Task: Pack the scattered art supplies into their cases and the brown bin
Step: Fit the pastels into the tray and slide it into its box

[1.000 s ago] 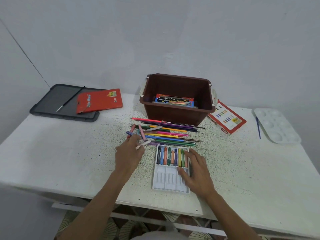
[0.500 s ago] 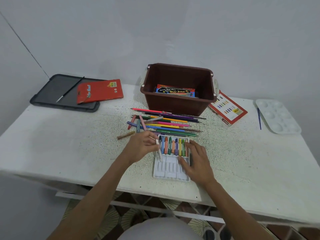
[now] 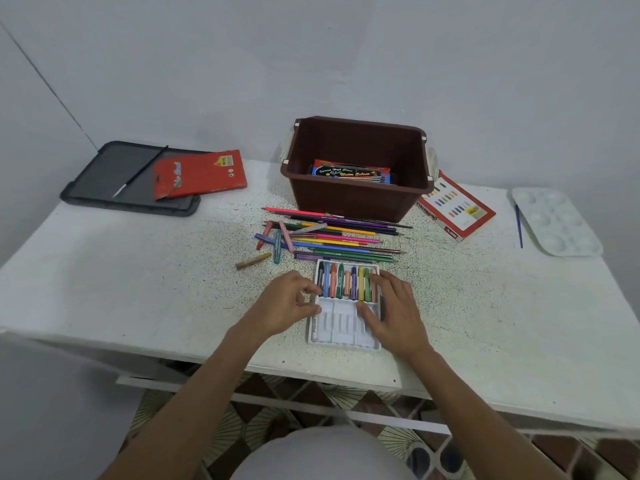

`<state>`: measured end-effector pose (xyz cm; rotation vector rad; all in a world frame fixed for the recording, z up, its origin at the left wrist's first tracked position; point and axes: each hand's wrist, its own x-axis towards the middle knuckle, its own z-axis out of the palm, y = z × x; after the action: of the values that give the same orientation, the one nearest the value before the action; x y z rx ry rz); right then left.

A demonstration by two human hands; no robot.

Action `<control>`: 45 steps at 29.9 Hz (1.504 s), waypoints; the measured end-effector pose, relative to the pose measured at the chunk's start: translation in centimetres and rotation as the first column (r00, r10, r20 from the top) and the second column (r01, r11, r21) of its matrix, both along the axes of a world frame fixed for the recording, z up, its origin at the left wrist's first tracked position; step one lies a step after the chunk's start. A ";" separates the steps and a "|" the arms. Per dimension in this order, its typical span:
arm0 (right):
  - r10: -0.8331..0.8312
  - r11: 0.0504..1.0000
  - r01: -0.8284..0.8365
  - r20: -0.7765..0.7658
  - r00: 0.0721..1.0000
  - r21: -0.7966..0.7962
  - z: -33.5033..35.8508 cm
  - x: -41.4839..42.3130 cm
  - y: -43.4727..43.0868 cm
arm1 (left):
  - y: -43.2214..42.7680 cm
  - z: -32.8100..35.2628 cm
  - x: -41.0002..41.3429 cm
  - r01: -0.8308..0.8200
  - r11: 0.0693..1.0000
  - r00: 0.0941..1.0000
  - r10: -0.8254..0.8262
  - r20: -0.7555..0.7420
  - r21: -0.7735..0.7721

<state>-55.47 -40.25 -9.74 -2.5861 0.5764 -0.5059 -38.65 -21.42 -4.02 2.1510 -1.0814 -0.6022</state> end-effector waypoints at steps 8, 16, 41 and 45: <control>-0.002 1.000 0.002 -0.004 1.000 -0.004 0.1 0.1 0.0 | 0.9 -1.3 0.1 -0.030 0.999 0.999 0.030 0.016 0.015; -0.001 1.000 0.001 -0.005 1.000 -0.001 0.0 0.0 0.1 | 0.8 -1.0 0.8 0.024 0.997 0.996 -0.030 0.081 0.072; -0.006 1.000 0.006 0.000 1.000 -0.002 0.4 0.1 0.2 | -4.6 -1.0 4.0 -0.028 0.997 0.639 -0.038 0.768 0.072; -0.010 1.000 0.010 0.000 1.000 -0.006 0.4 0.0 0.2 | -4.8 -1.3 4.1 -0.059 0.993 0.615 -0.043 0.787 0.100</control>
<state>-55.47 -40.06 -9.35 -2.5900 0.5892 -0.5117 -34.53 -26.22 -5.33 2.5883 -1.4948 0.3962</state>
